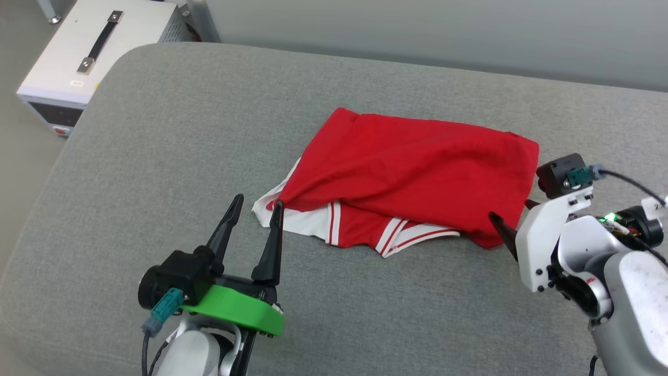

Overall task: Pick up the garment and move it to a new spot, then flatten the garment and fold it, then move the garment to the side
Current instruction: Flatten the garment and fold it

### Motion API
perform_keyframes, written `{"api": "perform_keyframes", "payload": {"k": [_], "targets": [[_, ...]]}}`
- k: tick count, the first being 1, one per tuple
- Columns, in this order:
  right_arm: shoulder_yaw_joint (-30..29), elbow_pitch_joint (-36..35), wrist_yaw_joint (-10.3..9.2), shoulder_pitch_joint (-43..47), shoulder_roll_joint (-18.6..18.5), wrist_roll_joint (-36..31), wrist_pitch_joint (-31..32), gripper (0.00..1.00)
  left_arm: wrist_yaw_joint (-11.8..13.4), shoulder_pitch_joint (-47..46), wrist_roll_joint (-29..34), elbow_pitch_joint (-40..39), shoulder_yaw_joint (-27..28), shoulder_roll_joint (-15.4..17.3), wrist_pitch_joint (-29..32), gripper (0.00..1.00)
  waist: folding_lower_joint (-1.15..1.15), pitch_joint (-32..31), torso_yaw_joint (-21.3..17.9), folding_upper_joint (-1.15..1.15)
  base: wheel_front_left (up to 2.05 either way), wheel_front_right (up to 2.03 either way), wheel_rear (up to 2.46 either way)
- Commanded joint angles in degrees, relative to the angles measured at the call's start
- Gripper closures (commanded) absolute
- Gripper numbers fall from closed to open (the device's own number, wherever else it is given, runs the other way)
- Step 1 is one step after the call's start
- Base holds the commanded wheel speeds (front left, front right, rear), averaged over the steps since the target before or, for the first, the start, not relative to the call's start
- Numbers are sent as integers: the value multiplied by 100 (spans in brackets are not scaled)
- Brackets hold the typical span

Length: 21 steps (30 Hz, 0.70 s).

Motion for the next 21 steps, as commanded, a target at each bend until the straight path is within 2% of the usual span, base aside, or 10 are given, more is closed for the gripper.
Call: {"api": "perform_keyframes", "payload": {"k": [1, 4, 9, 21], "targets": [[32, 54, -5, -222, -97, 130, 434, 0, -32, -120, -33, 6, -28, -45, -32, 0, 0, 271, 305, 0, 0, 0, 0], [-81, 203, -5, -592, -219, 245, 1259, 0, -32, -199, -65, 27, -63, -77, -32, 0, 0, 399, 498, 0, 0, 0, 0], [-334, 581, -5, -1017, -295, 6, 1920, 0, -32, -288, -102, 42, -126, -121, -32, 0, 0, 554, 777, 0, 0, 0, 0], [-150, 1526, -5, -1370, -521, -244, 1910, 0, -33, -412, -154, 40, -297, -187, -33, 0, 0, 846, 1157, 0, 0, 0, 0]]}}
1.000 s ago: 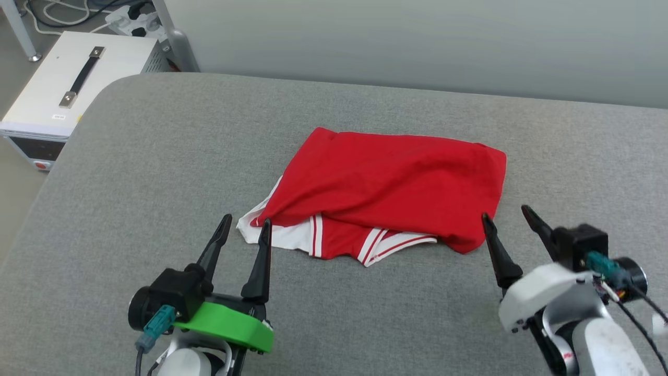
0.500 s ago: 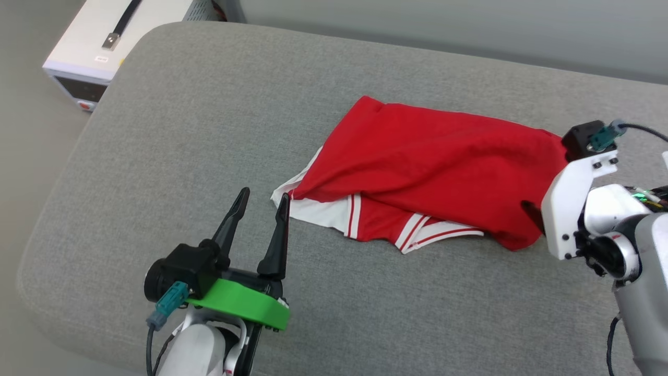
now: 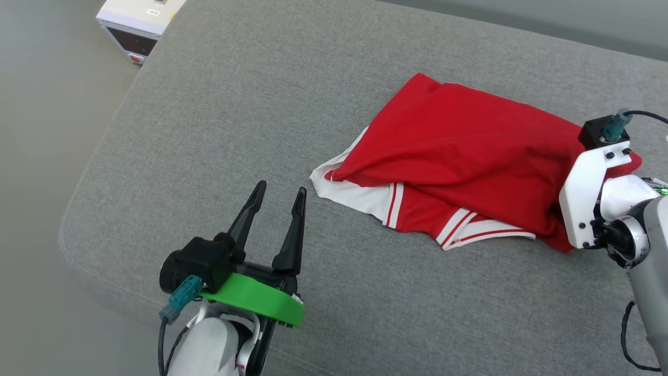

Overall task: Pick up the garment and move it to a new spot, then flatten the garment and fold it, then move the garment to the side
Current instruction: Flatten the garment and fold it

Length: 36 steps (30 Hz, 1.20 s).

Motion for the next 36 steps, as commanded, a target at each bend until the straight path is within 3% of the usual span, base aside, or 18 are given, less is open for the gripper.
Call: {"api": "perform_keyframes", "payload": {"k": [1, 5, 7, 16, 26, 33, 36], "targets": [[65, 155, -4, -33, -14, -6, -49, 0, -33, -121, -36, -9, -16, -42, -33, 0, -1, 108, 113, 0, 0, 0, 0], [299, 430, -4, 79, -19, 139, -56, 0, -33, -133, -40, 11, -37, -52, -33, 0, -1, 117, 144, 0, 0, 0, 0], [426, 482, -4, 117, -60, 212, -119, 100, -33, -122, -35, 28, -28, -55, -33, 0, -1, 82, 138, 0, 0, 0, 0], [404, 372, -4, -142, -194, 307, -1044, 100, -33, -29, 60, 92, 79, -50, -33, 0, -1, -271, -156, 0, 0, 0, 0], [-275, 55, -4, -565, -303, 364, -1926, 100, -33, 144, 116, 178, 142, 33, -33, 0, -1, -897, -528, 0, 0, 0, 0], [-878, -676, -4, -183, -356, 348, -1996, 100, -33, 383, 147, 143, 277, 52, -33, 0, -1, -1193, -746, 0, 0, 0, 0], [-1231, -1535, -4, 640, -335, 381, -1639, 100, -33, 518, 164, 122, 381, 72, -33, 0, -1, -1315, -954, 0, 0, 0, 0]]}}
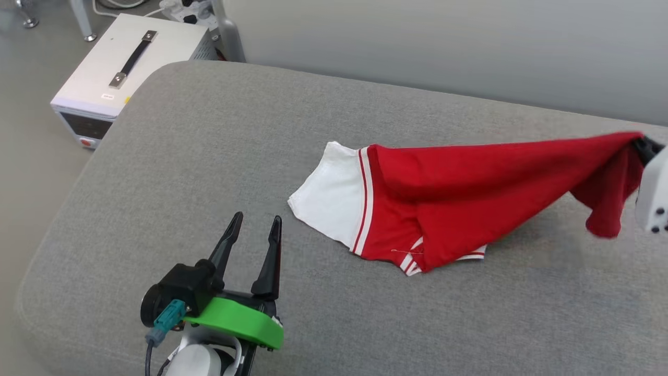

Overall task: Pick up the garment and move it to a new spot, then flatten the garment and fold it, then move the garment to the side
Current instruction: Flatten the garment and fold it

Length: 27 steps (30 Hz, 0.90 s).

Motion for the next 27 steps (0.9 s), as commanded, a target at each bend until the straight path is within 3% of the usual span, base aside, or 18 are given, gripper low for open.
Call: {"api": "perform_keyframes", "payload": {"k": [1, 7, 10, 15, 21, 22, 23, 27], "targets": [[-123, -321, -5, 435, 24, 83, 181, 100, -33, 86, 42, -32, 41, 34, -33, 0, 0, -199, -264, 0, 0, 0, 0], [-694, -1529, -5, 2075, 292, 121, 879, 100, -33, 219, 66, -40, 92, 40, -33, 0, 0, -318, -595, 0, 0, 0, 0], [-802, -1735, -5, 2672, 588, 153, 963, 100, -33, 207, 70, -38, 61, 41, -33, 0, 0, -291, -705, 0, 0, 0, 0], [-496, -1314, -5, 3196, 861, 37, 593, 100, -33, 116, 62, 1, -24, 54, -33, 0, 0, -193, -788, 0, 0, 0, 0], [-64, -458, -5, 3045, 899, 30, -53, 100, -33, 60, 44, 63, -59, 82, -33, 0, 0, -104, -777, 0, 0, 0, 0], [-17, -371, -5, 3004, 863, -14, -125, 10, -33, 55, 42, 71, -68, 84, -33, 0, 0, -95, -761, 0, 0, 0, 0], [48, -265, -5, 2972, 807, -53, -135, 0, -33, 45, 39, 83, -82, 85, -33, 0, 0, -80, -734, 0, 0, 0, 0], [155, -307, -5, 2724, 696, 76, -5, 0, -33, 14, 24, 107, -72, 77, -33, 0, 0, -11, -651, 0, 0, 0, 0]]}}
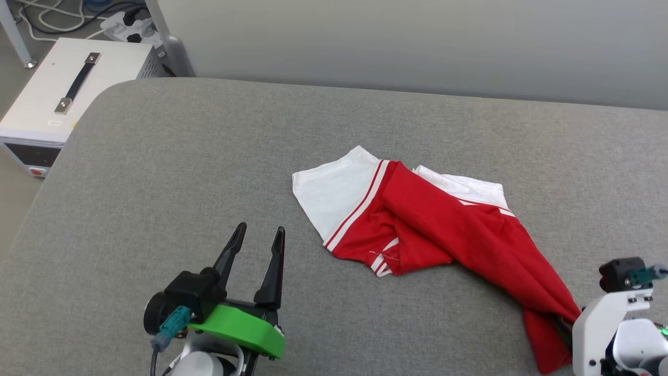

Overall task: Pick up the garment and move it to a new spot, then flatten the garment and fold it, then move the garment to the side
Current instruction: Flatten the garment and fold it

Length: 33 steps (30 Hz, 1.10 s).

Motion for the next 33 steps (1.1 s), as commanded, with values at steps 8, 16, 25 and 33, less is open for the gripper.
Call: {"api": "perform_keyframes", "payload": {"k": [8, 16, 25, 33], "targets": [[270, -1343, -5, -967, -635, 217, 1453, 0, -33, -227, -49, 76, -39, -6, -33, 0, 0, 350, 313, 0, 0, 0, 0], [490, -1318, -5, -2296, -836, 400, 2708, 0, -33, -485, -106, 7, -187, -82, -33, 0, 0, 805, 832, 0, 0, 0, 0], [564, 248, -5, -3434, -874, 256, 3142, 0, -33, -733, -178, -71, -303, -130, -33, 0, 0, 1304, 1380, 0, 0, 0, 0], [1012, 1372, -5, -3933, -1052, 129, 2930, 0, -33, -815, -234, -66, -367, -149, -33, 0, 0, 1516, 1667, 0, 0, 0, 0]]}}
